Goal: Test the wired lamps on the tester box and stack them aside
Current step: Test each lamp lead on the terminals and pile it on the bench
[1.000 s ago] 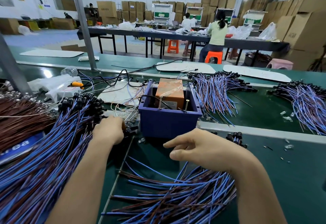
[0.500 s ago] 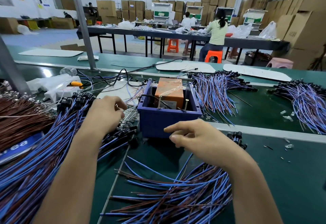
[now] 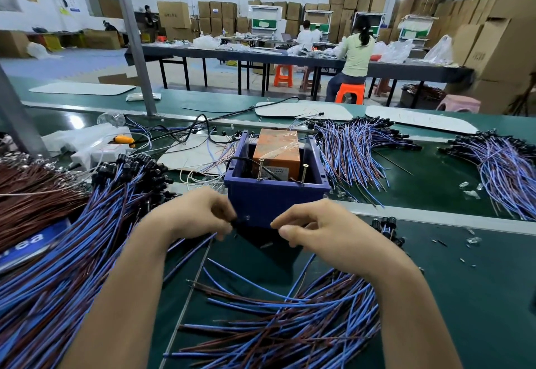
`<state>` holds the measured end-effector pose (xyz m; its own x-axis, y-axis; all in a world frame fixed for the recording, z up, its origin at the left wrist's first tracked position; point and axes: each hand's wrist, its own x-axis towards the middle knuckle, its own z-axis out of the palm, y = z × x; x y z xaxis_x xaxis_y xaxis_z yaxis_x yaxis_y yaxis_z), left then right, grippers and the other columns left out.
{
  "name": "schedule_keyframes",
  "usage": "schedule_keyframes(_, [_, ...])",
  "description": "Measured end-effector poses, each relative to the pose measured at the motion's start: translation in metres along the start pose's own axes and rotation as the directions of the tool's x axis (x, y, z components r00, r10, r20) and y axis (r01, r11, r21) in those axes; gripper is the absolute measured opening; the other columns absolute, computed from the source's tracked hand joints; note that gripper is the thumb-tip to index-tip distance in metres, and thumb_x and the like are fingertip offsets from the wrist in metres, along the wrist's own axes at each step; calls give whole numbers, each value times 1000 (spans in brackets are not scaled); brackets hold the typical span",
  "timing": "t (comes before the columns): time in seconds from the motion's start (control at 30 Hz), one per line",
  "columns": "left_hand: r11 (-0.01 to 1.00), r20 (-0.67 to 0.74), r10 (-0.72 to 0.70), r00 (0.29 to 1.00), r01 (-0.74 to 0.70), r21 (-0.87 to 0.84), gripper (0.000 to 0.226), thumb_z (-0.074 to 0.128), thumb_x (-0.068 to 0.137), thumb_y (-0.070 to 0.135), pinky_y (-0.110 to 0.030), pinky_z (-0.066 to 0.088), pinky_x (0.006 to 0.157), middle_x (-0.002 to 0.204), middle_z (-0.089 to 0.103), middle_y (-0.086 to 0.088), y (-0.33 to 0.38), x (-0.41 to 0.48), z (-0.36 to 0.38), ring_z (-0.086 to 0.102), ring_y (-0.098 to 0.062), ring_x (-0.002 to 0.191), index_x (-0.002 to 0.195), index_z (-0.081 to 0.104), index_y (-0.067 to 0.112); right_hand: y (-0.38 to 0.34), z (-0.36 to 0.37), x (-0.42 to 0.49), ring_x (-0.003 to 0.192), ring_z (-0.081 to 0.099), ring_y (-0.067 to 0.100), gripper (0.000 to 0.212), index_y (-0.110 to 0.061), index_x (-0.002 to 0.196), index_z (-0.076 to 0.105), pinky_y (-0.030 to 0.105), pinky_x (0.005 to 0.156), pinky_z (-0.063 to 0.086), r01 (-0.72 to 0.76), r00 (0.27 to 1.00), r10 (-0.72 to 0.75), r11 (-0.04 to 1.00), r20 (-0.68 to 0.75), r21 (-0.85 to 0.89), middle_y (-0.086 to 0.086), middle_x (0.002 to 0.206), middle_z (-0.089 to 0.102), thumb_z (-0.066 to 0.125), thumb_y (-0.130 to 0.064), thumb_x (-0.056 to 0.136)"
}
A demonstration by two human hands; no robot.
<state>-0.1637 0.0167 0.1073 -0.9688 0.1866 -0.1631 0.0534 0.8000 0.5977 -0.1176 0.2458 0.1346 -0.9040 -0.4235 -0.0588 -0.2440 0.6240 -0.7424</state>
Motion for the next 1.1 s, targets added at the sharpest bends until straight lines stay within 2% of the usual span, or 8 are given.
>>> schedule_keyframes(0.1, [920,-20,193,981,-188,-344,14,68,83,-2,-13,47,57,66,70,-1,26,-14,-2,65,-7,61,88,63,11,-5,3,2,84,64,2,18,-28,103,72,23,82,52,33,999,-35,999,33,38,-10,92,71,57,-25,94])
schedule_keyframes(0.23, [821,-122,287,950,-309,-479,9,64,85,-2,-14,49,58,68,67,1,53,-19,7,63,-5,60,83,61,5,-9,3,2,90,66,24,19,-26,90,74,37,84,53,61,996,-48,983,-77,173,4,94,73,56,-21,94])
schedule_keyframes(0.4, [652,-70,234,970,-210,-729,17,50,92,-6,-26,59,65,75,69,-5,60,-22,8,69,-18,63,92,63,6,-10,-4,0,91,66,11,24,-25,96,72,18,70,53,13,989,51,908,-141,419,-1,95,72,51,-14,97])
schedule_keyframes(0.6, [622,-3,323,946,-215,-753,41,46,94,-8,-27,53,56,80,67,-10,57,-23,9,61,-18,55,123,51,20,-16,-5,5,99,64,17,26,-19,108,69,30,86,51,172,942,145,565,-302,807,5,107,70,46,-9,98])
schedule_keyframes(0.7, [742,-14,275,961,-221,-633,32,45,97,-1,-20,43,46,80,72,-7,52,-19,9,53,-12,50,120,54,20,-9,-12,7,99,64,20,27,-12,121,60,32,89,52,300,823,343,412,-452,860,2,100,65,47,-5,98])
schedule_keyframes(0.8, [838,5,223,975,-189,-511,20,50,96,3,-15,35,43,78,73,-4,40,-16,3,44,-9,47,105,64,14,7,-23,4,86,67,20,20,-11,112,52,34,79,58,477,582,586,316,-564,820,9,104,61,54,-1,94])
schedule_keyframes(0.9, [912,21,180,983,-159,-377,12,60,91,5,-13,36,45,71,71,-1,24,-16,-6,45,-7,47,89,71,11,25,-36,-2,59,64,9,24,-16,98,48,20,53,52,587,335,708,360,-622,725,10,109,59,58,4,89])
schedule_keyframes(1.1, [867,-148,44,988,-112,-486,6,72,80,7,-17,45,50,66,68,-6,1,-16,-20,53,-9,52,75,73,10,45,-47,-7,57,57,9,29,-25,98,59,21,54,46,278,234,460,812,-856,513,-9,87,58,57,3,88])
